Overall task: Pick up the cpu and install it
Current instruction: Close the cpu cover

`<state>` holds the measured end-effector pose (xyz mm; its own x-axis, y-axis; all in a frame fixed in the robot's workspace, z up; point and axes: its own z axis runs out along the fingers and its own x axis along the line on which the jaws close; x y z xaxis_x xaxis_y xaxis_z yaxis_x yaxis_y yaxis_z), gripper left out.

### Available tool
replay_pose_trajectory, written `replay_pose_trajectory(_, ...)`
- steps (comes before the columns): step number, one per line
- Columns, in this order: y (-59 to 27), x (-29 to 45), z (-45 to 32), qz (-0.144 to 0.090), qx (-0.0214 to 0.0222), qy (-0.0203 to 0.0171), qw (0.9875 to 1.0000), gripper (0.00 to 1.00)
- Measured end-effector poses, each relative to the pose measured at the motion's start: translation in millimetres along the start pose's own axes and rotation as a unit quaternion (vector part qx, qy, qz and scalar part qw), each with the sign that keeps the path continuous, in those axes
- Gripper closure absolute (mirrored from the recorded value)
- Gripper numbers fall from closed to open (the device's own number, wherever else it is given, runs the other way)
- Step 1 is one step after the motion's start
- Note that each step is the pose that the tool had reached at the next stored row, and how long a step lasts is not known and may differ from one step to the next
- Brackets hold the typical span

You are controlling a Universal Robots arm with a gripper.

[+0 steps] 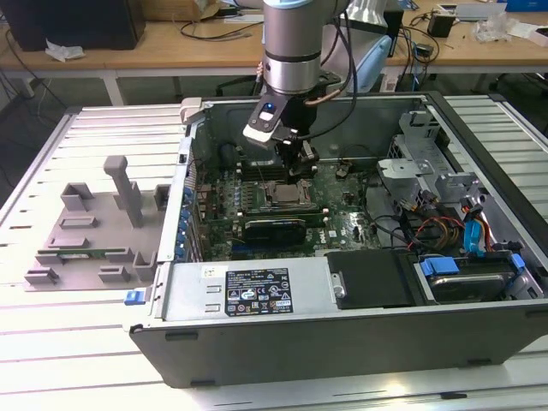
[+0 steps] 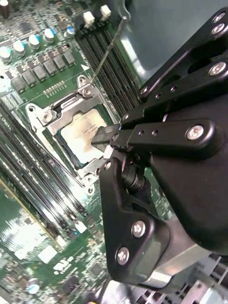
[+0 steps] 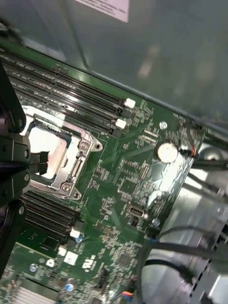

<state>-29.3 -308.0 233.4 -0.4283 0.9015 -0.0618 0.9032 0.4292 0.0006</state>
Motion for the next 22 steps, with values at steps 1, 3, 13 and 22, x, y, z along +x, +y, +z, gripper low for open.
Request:
replay_pose_trajectory(1, 0.0, 0.0, 0.0, -0.011, -0.0006, -0.0001, 0.9999, 0.89)
replay_pose_trajectory(3, 0.0, 0.0, 0.0, -0.036, -0.0021, -0.0002, 0.9994, 0.89)
replay_pose_trajectory(13, 0.0, 0.0, 0.0, -0.191, -0.0117, -0.0003, 0.9815, 0.89)
replay_pose_trajectory(22, 0.0, 0.0, 0.0, -0.303, -0.0186, -0.0003, 0.9529, 0.89)
